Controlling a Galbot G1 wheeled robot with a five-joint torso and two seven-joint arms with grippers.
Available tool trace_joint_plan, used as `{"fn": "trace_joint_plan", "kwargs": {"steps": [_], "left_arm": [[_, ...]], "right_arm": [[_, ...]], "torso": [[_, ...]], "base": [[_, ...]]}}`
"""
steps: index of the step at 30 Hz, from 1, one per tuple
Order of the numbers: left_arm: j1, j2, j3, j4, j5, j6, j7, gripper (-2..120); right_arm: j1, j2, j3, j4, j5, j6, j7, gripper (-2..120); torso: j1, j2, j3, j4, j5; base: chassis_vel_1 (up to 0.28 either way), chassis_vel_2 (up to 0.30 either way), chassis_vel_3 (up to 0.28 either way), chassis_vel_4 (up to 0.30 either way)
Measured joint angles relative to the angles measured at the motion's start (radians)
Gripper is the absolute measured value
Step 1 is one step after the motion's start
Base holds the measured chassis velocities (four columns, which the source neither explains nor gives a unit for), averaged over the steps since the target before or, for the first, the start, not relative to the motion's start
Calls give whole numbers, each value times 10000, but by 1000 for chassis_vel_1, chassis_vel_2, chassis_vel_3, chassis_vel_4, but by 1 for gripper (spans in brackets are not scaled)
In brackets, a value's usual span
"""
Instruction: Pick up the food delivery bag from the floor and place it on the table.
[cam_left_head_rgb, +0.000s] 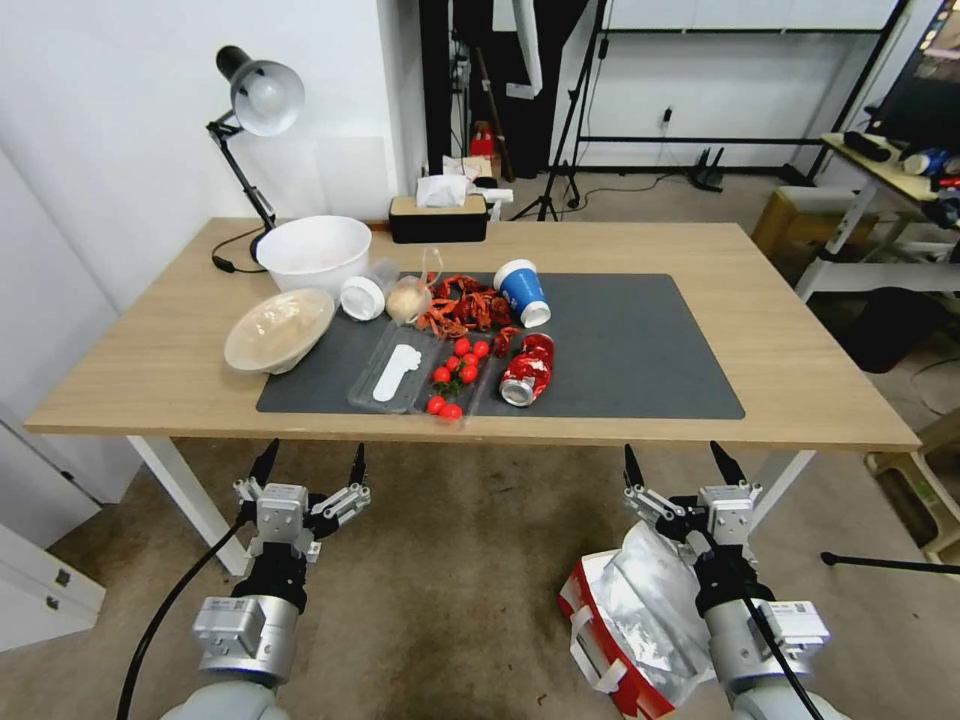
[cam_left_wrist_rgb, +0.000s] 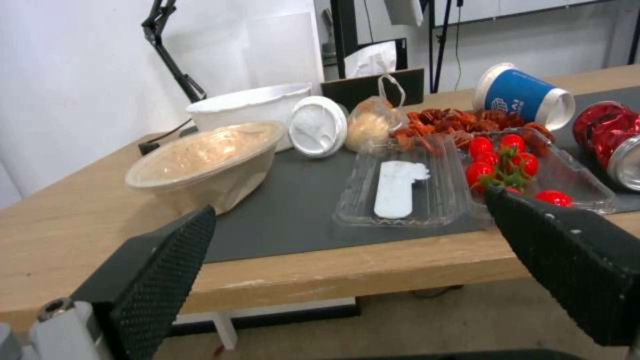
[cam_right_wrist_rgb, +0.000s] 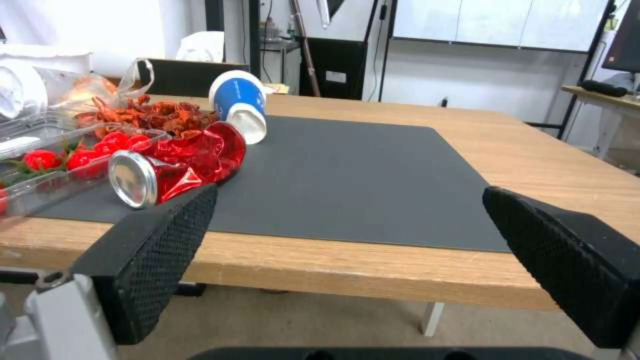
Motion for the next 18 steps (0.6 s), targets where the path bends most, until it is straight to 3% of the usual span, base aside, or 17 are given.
{"fn": "trace_joint_plan", "kwargs": {"steps": [18], "left_arm": [[-1, 24, 17, -12, -37, 27, -53, 100]], "right_arm": [[-11, -7, 21, 54, 26, -158, -46, 100]], "torso": [[0, 0, 0, 0, 1]], "base": [[0, 0, 0, 0]]}}
